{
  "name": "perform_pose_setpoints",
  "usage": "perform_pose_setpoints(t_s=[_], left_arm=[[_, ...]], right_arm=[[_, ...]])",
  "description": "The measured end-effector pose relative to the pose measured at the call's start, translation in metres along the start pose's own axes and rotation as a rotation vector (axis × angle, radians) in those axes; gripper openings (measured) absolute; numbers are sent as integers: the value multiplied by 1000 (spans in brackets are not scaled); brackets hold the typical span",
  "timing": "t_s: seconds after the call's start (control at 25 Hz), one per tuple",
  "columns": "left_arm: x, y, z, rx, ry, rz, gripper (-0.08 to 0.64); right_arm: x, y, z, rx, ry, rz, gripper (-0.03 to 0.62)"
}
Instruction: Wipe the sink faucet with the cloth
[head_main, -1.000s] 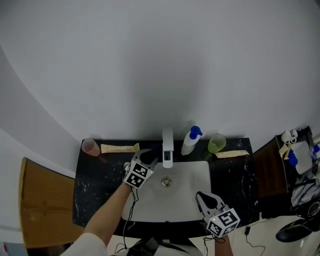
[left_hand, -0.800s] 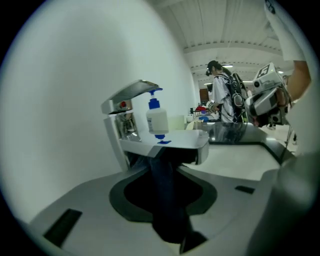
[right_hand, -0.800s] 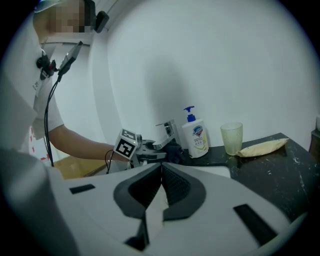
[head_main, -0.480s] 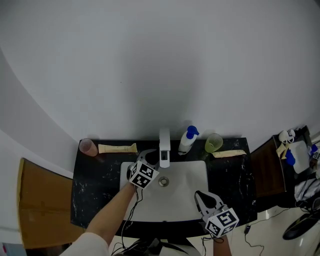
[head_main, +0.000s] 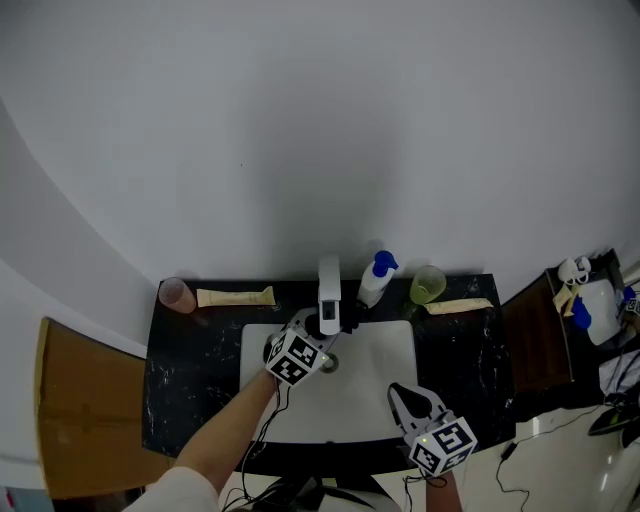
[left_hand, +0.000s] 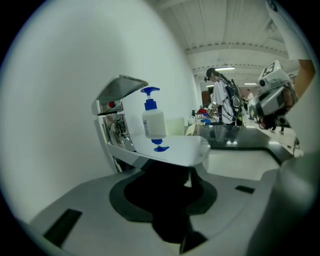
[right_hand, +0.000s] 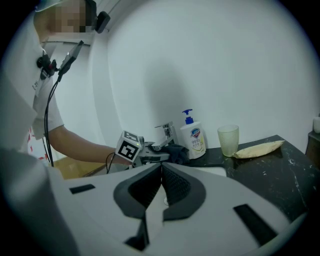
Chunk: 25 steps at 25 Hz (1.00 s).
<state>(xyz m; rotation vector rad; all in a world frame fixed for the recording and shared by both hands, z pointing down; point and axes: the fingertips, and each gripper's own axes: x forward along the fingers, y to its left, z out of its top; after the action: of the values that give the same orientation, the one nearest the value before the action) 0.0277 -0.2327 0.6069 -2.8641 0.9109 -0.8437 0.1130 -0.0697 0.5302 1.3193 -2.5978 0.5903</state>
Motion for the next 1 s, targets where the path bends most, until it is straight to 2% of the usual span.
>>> perform_pose_setpoints(t_s=[0.12,0.28,0.4,0.52,0.68,0.88,1.0], left_arm=[[6,23,-6,-73,4,87,110],[-20,65,-31,-152,51,236,110],[-47,76,-40,-184,51,283,110],[-70,62,-38,-152,28,282,110],[-109,38,-24,-195,-45,319,110],[-174,-6,15,-269,-170,359,110],[-206,-24,36,-291,-237,391,110]], right_arm=[[-8,-1,-6,3,3,-15,6],[-24,-7,-16,17,14,-39,6],[-25,-5,-14,13,8,-30,6],[-19,7,-4,-16,-14,6,6],[-20,23,9,-60,-56,38,6],[-40,28,51,-193,-174,-74,6],[-47,38,69,-225,-215,-61,6]])
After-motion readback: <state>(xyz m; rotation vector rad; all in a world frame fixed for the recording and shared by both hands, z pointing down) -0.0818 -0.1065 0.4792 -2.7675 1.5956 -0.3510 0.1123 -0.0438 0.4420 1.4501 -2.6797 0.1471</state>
